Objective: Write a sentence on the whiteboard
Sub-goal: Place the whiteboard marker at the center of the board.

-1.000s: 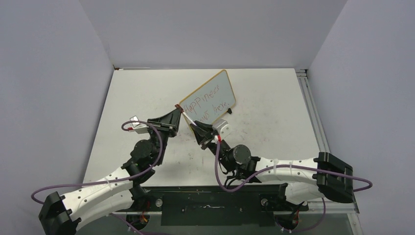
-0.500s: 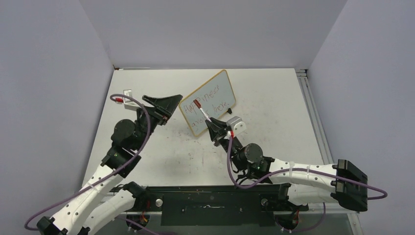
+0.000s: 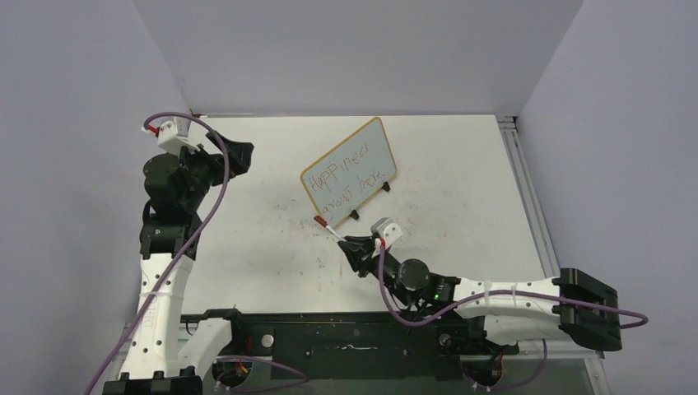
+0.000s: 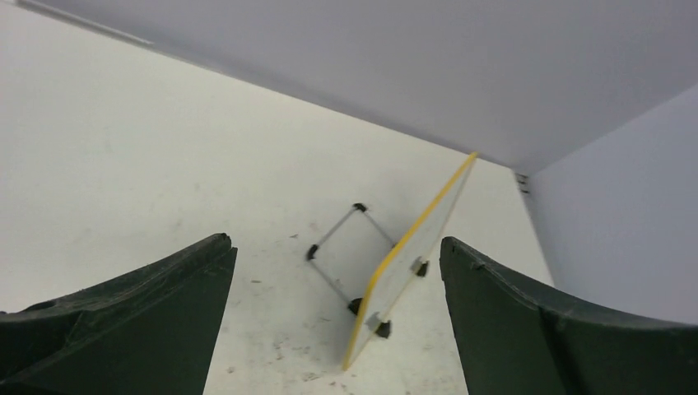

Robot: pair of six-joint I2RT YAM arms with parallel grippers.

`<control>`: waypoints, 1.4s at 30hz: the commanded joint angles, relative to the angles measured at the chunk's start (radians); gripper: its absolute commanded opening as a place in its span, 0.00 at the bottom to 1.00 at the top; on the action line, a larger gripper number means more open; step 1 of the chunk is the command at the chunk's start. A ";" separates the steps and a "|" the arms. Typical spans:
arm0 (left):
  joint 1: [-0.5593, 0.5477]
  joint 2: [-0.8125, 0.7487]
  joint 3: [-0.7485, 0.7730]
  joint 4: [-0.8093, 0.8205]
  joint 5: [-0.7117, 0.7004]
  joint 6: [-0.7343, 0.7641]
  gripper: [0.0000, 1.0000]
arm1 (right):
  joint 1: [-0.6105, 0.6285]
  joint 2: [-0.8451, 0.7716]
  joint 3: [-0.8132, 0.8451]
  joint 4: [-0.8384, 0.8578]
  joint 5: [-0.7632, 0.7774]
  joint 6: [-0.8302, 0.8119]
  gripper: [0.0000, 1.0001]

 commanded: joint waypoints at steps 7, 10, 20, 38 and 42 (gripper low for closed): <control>0.009 -0.127 -0.315 0.092 -0.288 0.302 0.93 | 0.004 0.373 0.029 0.106 -0.072 0.157 0.06; -0.050 -0.133 -0.317 0.094 -0.335 0.363 0.93 | -0.010 0.483 0.059 0.137 -0.097 0.186 0.05; -0.068 -0.157 -0.329 0.093 -0.318 0.377 0.93 | -0.080 0.677 0.157 0.113 -0.130 0.236 0.10; -0.086 -0.165 -0.334 0.092 -0.318 0.390 0.94 | -0.077 0.429 0.096 -0.016 0.009 0.142 0.69; -0.088 -0.174 -0.340 0.100 -0.328 0.395 0.96 | -0.167 0.270 0.102 -0.184 0.024 0.127 0.79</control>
